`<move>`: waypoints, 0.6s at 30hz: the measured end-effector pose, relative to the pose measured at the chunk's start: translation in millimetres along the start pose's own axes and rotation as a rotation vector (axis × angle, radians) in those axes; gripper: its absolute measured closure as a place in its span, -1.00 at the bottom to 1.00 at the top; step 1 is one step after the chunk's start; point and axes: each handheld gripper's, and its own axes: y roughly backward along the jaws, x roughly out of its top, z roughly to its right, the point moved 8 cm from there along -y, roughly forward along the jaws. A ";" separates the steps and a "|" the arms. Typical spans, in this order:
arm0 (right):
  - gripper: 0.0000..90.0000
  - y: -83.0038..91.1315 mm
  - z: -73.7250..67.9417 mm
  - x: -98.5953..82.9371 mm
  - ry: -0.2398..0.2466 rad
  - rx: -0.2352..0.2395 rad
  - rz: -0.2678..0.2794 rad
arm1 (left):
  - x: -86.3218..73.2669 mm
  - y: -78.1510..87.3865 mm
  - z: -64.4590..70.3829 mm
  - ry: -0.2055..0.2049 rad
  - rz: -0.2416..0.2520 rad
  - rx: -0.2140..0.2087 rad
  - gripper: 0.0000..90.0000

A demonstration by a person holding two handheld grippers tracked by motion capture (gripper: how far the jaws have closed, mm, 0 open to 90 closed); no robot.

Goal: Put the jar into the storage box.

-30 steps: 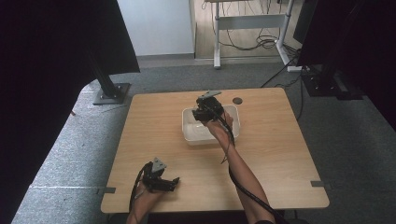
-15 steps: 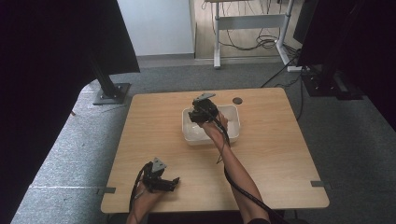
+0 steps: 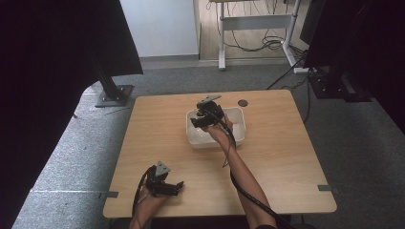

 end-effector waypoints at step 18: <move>-0.79 29.8 4.0 -1.3 0.021 0.006 0.052 | 0.0 0.0 -0.1 -0.001 0.000 0.000 -0.95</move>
